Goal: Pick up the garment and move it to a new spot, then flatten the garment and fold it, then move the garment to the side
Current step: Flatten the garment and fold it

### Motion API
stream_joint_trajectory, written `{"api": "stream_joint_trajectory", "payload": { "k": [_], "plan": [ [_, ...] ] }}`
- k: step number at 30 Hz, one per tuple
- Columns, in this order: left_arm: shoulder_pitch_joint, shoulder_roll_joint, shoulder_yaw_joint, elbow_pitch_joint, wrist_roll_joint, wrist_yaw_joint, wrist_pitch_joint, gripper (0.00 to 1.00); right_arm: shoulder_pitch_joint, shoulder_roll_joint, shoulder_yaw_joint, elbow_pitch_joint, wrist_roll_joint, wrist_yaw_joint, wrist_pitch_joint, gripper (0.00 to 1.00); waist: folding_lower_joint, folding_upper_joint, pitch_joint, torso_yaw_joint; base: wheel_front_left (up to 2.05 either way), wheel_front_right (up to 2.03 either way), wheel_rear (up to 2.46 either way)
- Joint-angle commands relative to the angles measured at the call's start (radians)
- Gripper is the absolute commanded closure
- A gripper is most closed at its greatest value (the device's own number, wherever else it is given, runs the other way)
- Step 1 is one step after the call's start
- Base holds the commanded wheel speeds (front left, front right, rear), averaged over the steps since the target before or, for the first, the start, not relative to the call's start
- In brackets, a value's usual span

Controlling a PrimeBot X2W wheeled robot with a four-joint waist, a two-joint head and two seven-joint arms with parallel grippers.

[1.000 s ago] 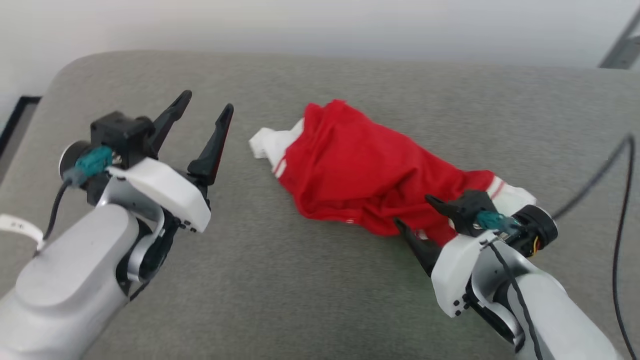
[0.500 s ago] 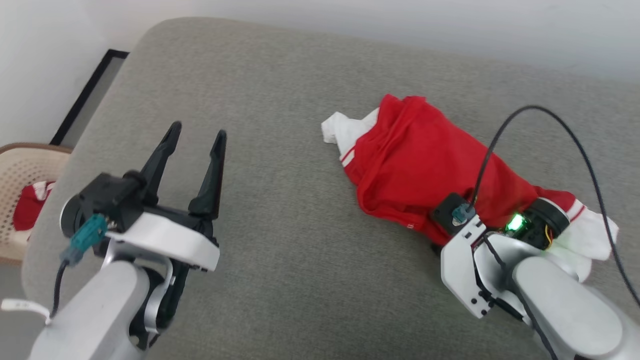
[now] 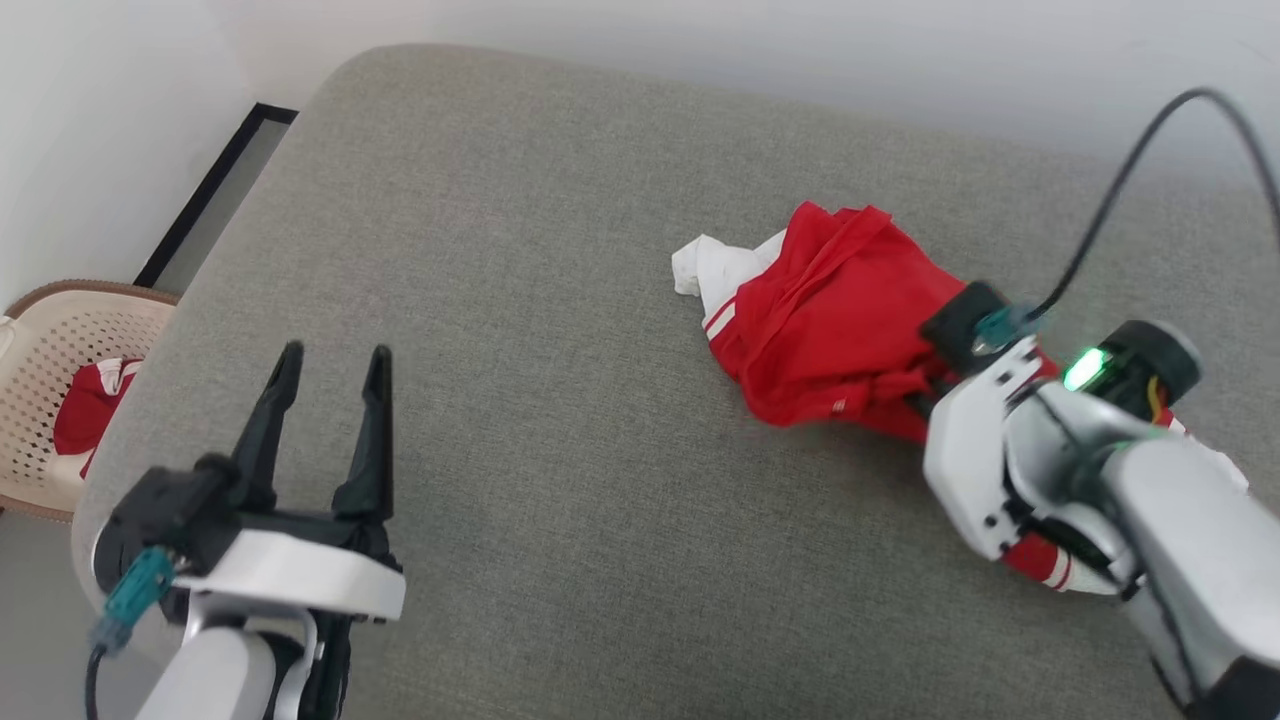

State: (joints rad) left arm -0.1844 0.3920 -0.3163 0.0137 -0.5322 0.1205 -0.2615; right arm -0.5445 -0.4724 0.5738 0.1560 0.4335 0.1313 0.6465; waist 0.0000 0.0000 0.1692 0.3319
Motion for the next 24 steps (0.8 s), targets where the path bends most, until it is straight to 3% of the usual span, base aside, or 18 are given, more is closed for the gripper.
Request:
{"api": "stream_joint_trajectory", "payload": {
  "k": [1,5,10,22,23,24],
  "plan": [
    [0.031,-0.018,0.025,0.003,0.022,-0.015,-0.005,0.0,-0.015,-0.005,-0.023,-0.016,0.014,-0.001,0.004,1.0,0.0,0.0,-0.006,0.0,0.0,0.0,0.0],
    [0.086,-0.076,0.093,0.01,0.067,-0.07,-0.005,0.0,-0.035,-0.016,-0.118,-0.015,0.004,-0.001,0.002,1.0,0.0,0.0,-0.016,0.006,0.0,0.0,0.0],
    [0.13,-0.137,0.151,0.019,0.124,-0.136,-0.005,0.0,-0.08,-0.019,-0.24,0.07,-0.02,-0.001,-0.038,1.0,0.0,0.0,-0.02,0.03,0.0,0.0,0.0],
    [0.175,-0.259,0.246,0.013,0.22,-0.232,-0.005,0.0,-0.215,-0.012,-0.391,0.495,-0.104,-0.001,-0.162,1.0,0.0,0.0,0.006,0.09,0.0,0.0,0.0],
    [0.179,-0.265,0.251,0.012,0.226,-0.235,-0.005,0.0,-0.227,-0.004,-0.396,0.532,-0.111,-0.001,-0.173,0.82,0.0,0.0,0.008,0.092,0.0,0.0,0.0],
    [0.182,-0.271,0.254,0.011,0.231,-0.238,-0.005,0.0,-0.241,0.005,-0.406,0.568,-0.115,-0.001,-0.187,0.56,0.0,0.0,0.01,0.094,0.0,0.0,0.0]
  ]
}}
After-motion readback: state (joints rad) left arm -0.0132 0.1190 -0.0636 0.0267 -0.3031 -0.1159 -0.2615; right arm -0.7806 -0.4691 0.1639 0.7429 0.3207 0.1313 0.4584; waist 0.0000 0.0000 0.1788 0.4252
